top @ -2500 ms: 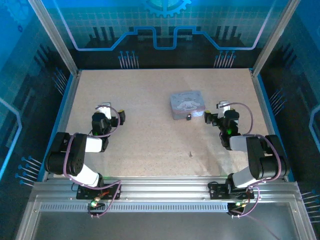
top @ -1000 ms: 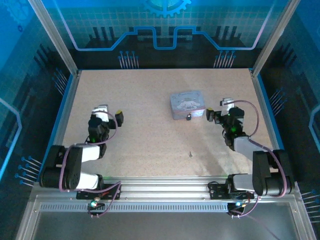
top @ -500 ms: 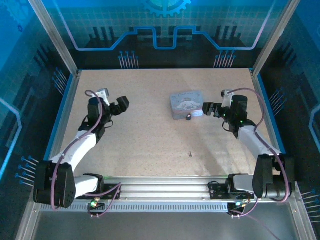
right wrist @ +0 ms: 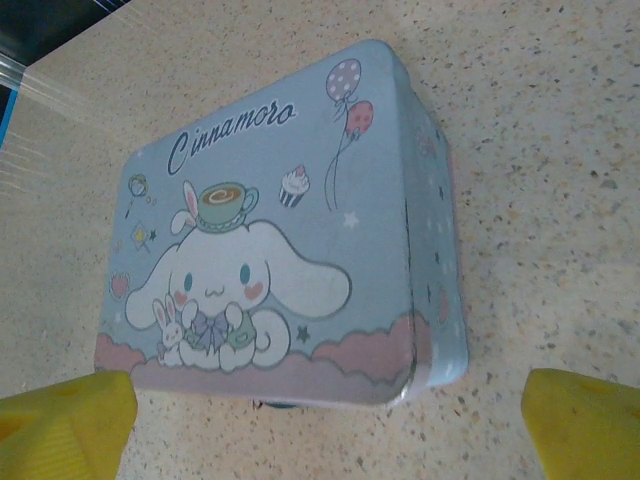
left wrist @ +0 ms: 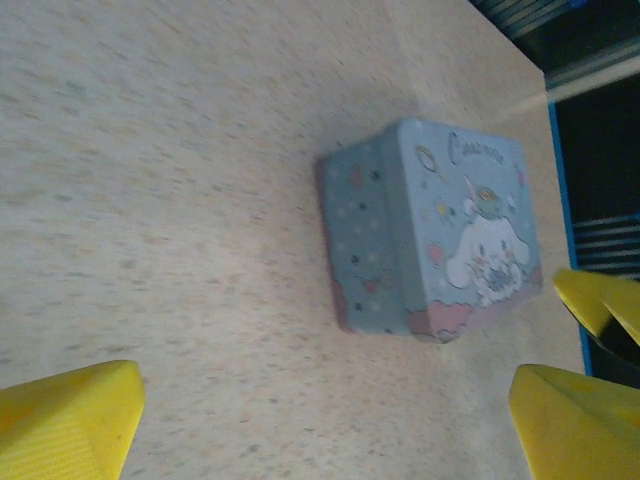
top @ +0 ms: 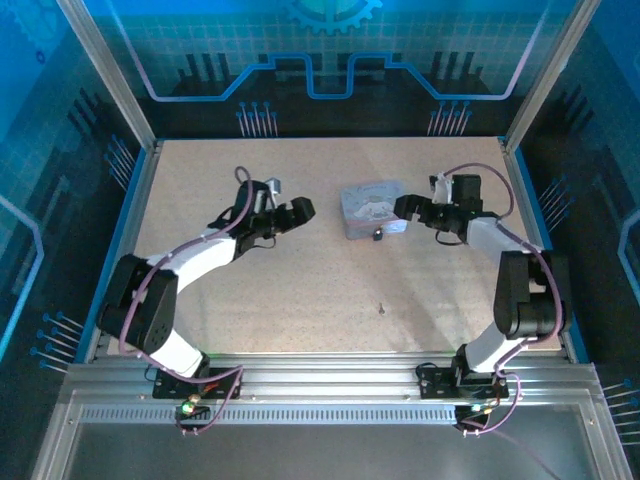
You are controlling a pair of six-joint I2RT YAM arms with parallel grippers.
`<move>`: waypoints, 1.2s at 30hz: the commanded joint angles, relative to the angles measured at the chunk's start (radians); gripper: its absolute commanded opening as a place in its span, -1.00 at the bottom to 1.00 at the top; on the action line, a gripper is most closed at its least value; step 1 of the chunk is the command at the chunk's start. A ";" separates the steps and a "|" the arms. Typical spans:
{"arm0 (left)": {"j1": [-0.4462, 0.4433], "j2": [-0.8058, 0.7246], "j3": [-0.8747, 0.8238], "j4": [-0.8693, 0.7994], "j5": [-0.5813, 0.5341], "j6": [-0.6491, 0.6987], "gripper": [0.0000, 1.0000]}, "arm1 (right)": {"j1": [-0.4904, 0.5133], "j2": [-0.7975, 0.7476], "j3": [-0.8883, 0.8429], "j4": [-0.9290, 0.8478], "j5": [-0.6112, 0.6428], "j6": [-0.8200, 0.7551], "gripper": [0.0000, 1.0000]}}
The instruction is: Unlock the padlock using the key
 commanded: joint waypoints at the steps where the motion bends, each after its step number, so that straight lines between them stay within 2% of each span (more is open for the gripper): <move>1: -0.041 0.083 0.095 0.017 0.077 -0.047 0.89 | -0.014 0.061 0.059 0.009 -0.059 0.023 1.00; 7: -0.085 0.227 0.222 0.036 0.107 -0.077 0.86 | -0.007 0.157 0.114 0.061 -0.086 0.049 1.00; 18: -0.130 0.430 0.402 0.059 0.164 -0.123 0.77 | 0.027 0.265 0.220 0.040 -0.117 0.040 1.00; 36: -0.140 0.499 0.476 0.024 0.154 -0.099 0.76 | 0.074 0.251 0.219 0.002 -0.180 -0.006 0.99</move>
